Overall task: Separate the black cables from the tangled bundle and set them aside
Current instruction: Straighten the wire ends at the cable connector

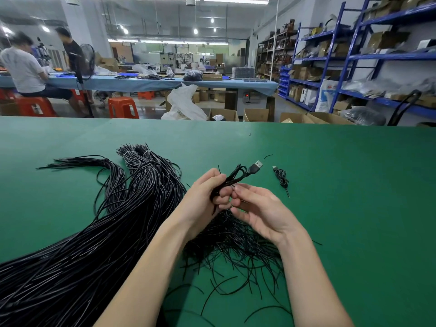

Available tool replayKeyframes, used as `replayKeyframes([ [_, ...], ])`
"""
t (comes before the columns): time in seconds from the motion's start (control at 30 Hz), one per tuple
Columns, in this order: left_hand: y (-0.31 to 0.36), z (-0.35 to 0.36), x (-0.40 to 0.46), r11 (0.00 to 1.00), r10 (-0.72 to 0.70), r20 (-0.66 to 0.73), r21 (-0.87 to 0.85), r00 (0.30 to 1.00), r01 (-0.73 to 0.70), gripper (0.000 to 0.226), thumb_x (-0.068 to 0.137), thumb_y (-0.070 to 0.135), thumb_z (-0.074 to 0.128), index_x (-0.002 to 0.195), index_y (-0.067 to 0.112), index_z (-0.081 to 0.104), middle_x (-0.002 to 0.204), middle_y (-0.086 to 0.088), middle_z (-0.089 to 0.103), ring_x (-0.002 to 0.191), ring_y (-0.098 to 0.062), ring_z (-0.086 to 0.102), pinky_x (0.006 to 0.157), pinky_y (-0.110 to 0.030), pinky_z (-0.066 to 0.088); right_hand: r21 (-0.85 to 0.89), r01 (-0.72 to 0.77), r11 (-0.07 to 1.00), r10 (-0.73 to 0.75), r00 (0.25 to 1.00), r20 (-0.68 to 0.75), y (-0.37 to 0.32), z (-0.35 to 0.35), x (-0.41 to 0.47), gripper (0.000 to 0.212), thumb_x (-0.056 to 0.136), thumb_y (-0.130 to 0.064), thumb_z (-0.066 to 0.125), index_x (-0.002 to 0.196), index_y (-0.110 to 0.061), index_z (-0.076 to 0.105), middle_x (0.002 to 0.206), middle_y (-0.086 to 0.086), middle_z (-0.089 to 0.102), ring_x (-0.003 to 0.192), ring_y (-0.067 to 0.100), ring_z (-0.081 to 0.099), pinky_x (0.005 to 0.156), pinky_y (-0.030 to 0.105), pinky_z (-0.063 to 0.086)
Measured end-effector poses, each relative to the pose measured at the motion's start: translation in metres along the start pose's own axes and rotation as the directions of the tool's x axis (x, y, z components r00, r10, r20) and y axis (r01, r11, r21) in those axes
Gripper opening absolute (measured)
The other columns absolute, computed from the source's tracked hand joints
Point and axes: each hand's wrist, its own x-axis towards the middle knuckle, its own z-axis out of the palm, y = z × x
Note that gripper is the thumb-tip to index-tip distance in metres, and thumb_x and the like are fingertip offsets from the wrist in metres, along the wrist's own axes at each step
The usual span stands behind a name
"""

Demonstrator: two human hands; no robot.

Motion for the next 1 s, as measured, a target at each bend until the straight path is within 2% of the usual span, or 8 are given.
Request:
replayKeyframes([
  [0.23, 0.002, -0.009, -0.007, 0.981, -0.108, 0.176, -0.143, 0.978, 0.134, 0.016, 0.093, 0.010, 0.058, 0.084, 0.011, 0.045, 0.073, -0.007, 0.051, 0.058, -0.010, 0.043, 0.061, -0.021, 0.044, -0.144, 0.016, 0.989, -0.007, 0.998, 0.068, -0.006, -0.013, -0.007, 0.021, 0.086, -0.015, 0.069, 0.100, -0.002, 0.076, 0.101, 0.015, 0.072, 0.076, 0.010, 0.064, 0.067, 0.024, 0.061],
  [0.4, 0.013, -0.017, -0.015, 0.973, -0.231, 0.443, 0.119, 0.866, 0.198, 0.015, 0.091, 0.005, 0.060, 0.078, 0.011, 0.054, 0.071, -0.006, 0.063, 0.057, -0.012, 0.049, 0.062, -0.023, 0.046, -0.350, 0.086, 0.933, -0.003, 0.973, 0.230, -0.013, -0.021, -0.023, 0.017, 0.087, -0.001, 0.071, 0.083, -0.014, 0.081, 0.079, 0.002, 0.071, 0.067, 0.009, 0.064, 0.062, 0.023, 0.059],
  [0.5, 0.026, -0.020, -0.019, 0.888, -0.402, 0.511, 0.419, 0.760, 0.188, 0.014, 0.094, -0.002, 0.060, 0.083, 0.006, 0.062, 0.079, -0.014, 0.071, 0.061, -0.015, 0.058, 0.066, -0.023, 0.049, -0.626, 0.047, 0.779, 0.146, 0.956, 0.254, -0.024, -0.017, -0.027, 0.014, 0.089, -0.003, 0.074, 0.083, -0.014, 0.077, 0.073, 0.001, 0.070, 0.063, 0.011, 0.063, 0.063, 0.022, 0.055],
  [0.67, 0.038, -0.014, -0.018, 0.634, -0.478, 0.261, 0.764, 0.839, 0.124, 0.013, 0.092, 0.003, 0.070, 0.081, 0.010, 0.071, 0.085, -0.014, 0.076, 0.069, -0.017, 0.068, 0.076, -0.031, 0.058, -0.928, 0.060, 0.367, 0.114, 0.987, 0.109, -0.045, 0.001, -0.023, 0.005, 0.087, -0.018, 0.081, 0.083, -0.021, 0.081, 0.076, -0.004, 0.074, 0.064, 0.013, 0.063, 0.067, 0.029, 0.057],
  [0.77, 0.039, -0.008, -0.012, 0.523, -0.199, 0.021, 0.848, 0.980, 0.088, 0.011, 0.088, 0.009, 0.076, 0.078, 0.012, 0.071, 0.076, -0.007, 0.077, 0.068, -0.015, 0.072, 0.081, -0.036, 0.060, -0.996, 0.084, 0.039, -0.261, 0.963, 0.071, -0.046, 0.014, -0.011, 0.013, 0.083, -0.028, 0.079, 0.072, -0.034, 0.077, 0.068, -0.016, 0.072, 0.061, 0.008, 0.062, 0.072, 0.034, 0.057],
  [0.83, 0.035, -0.004, -0.007, 0.480, 0.044, -0.116, 0.874, 0.992, 0.081, 0.010, 0.087, 0.017, 0.077, 0.078, 0.015, 0.072, 0.069, 0.002, 0.076, 0.064, -0.007, 0.072, 0.072, -0.027, 0.057, -0.997, 0.066, 0.027, -0.468, 0.882, 0.046, -0.038, 0.022, -0.002, 0.020, 0.084, -0.030, 0.077, 0.067, -0.037, 0.070, 0.068, -0.015, 0.069, 0.062, 0.005, 0.059, 0.070, 0.032, 0.055],
  [0.9, 0.028, -0.001, -0.004, 0.576, 0.198, -0.230, 0.814, 0.953, 0.077, 0.008, 0.085, 0.015, 0.077, 0.078, 0.014, 0.073, 0.066, 0.001, 0.075, 0.063, -0.007, 0.072, 0.068, -0.024, 0.054, -0.992, 0.108, 0.067, -0.602, 0.797, 0.046, -0.025, 0.025, 0.006, 0.022, 0.087, -0.026, 0.076, 0.070, -0.035, 0.066, 0.070, -0.013, 0.066, 0.065, 0.006, 0.059, 0.068, 0.030, 0.052],
  [1.0, 0.025, -0.003, 0.000, 0.863, 0.166, -0.359, 0.503, 0.918, 0.040, 0.006, 0.084, 0.001, 0.077, 0.082, 0.001, 0.071, 0.067, -0.010, 0.074, 0.058, -0.015, 0.068, 0.061, -0.026, 0.056, -0.959, 0.281, 0.040, -0.732, 0.661, 0.163, -0.007, 0.024, 0.012, 0.015, 0.090, -0.013, 0.073, 0.079, -0.022, 0.067, 0.080, -0.012, 0.063, 0.074, 0.006, 0.060, 0.066, 0.019, 0.046],
])
